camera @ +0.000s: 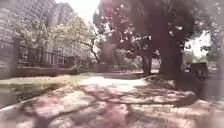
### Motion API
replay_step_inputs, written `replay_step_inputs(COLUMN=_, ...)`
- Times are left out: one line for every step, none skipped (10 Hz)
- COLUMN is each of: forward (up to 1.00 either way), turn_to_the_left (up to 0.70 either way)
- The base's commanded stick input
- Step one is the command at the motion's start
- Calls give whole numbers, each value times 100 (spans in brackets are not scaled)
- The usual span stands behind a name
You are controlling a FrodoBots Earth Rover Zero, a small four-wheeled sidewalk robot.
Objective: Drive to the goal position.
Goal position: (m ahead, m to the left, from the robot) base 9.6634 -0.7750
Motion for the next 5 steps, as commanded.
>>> replay_step_inputs(forward=70, turn_to_the_left=0)
replay_step_inputs(forward=70, turn_to_the_left=0)
replay_step_inputs(forward=70, turn_to_the_left=0)
replay_step_inputs(forward=70, turn_to_the_left=0)
replay_step_inputs(forward=70, turn_to_the_left=0)
